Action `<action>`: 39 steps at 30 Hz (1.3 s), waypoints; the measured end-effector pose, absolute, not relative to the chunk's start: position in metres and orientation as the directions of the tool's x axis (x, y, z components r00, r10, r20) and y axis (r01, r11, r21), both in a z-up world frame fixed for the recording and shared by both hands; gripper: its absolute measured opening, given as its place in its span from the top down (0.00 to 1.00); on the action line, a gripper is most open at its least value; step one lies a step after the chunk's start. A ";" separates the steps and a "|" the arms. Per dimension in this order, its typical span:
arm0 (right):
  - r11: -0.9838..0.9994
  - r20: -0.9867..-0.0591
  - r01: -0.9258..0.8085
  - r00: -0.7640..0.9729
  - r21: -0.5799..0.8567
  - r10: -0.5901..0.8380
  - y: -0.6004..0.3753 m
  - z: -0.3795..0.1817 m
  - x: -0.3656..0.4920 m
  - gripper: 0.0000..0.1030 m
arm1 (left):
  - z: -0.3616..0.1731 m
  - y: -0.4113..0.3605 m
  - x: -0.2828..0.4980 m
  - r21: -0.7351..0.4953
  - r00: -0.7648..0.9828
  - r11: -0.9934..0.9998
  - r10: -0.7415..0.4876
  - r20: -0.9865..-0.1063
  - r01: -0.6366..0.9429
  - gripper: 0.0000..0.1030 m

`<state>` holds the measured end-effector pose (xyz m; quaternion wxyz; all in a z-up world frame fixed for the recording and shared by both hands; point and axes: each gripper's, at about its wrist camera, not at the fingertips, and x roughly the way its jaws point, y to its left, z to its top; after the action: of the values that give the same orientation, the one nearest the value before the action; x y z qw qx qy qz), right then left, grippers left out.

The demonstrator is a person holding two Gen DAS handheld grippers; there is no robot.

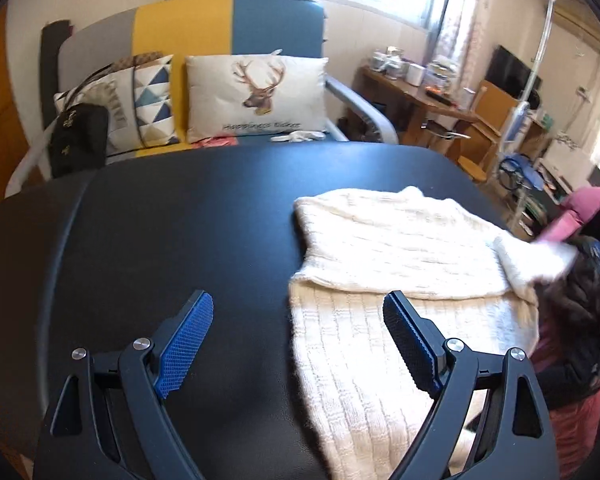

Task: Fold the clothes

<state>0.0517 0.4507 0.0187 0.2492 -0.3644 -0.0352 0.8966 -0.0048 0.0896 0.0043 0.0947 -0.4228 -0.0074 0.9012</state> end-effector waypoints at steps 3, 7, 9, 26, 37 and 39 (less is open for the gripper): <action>-0.983 -0.765 -0.179 -0.627 -0.045 0.149 0.400 -0.022 0.050 0.70 | 0.006 0.093 -0.001 -0.051 -0.629 -0.988 0.133 -0.766 -0.147 0.13; -0.998 -0.853 -0.037 -0.518 -0.047 0.060 0.344 -0.080 0.042 0.70 | 0.012 0.088 0.009 -0.037 -0.638 -0.990 0.117 -0.761 -0.137 0.13; -0.996 -0.865 -0.028 -0.495 -0.083 0.086 0.333 -0.096 0.039 0.70 | 0.015 0.083 0.014 -0.024 -0.652 -0.991 0.105 -0.751 -0.132 0.13; -0.956 -0.833 -0.203 -0.475 -0.210 0.284 0.393 -0.077 0.017 0.41 | 0.041 0.063 0.014 -0.072 -0.707 -0.989 0.143 -0.693 -0.130 0.13; -0.896 -0.711 0.025 -0.599 0.444 -0.369 0.294 -0.032 0.015 0.38 | 0.051 0.044 0.030 -0.253 -0.663 -0.955 0.288 -0.691 -0.152 0.13; -0.892 -0.714 0.016 -0.592 0.453 -0.374 0.298 -0.037 0.013 0.38 | 0.046 0.029 0.026 -0.269 -0.656 -0.959 0.258 -0.709 -0.086 0.13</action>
<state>0.0135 0.2978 -0.0368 -0.1122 -0.4376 0.2040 0.8685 0.0264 0.0287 0.0458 0.0952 -0.4036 -0.1062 0.9037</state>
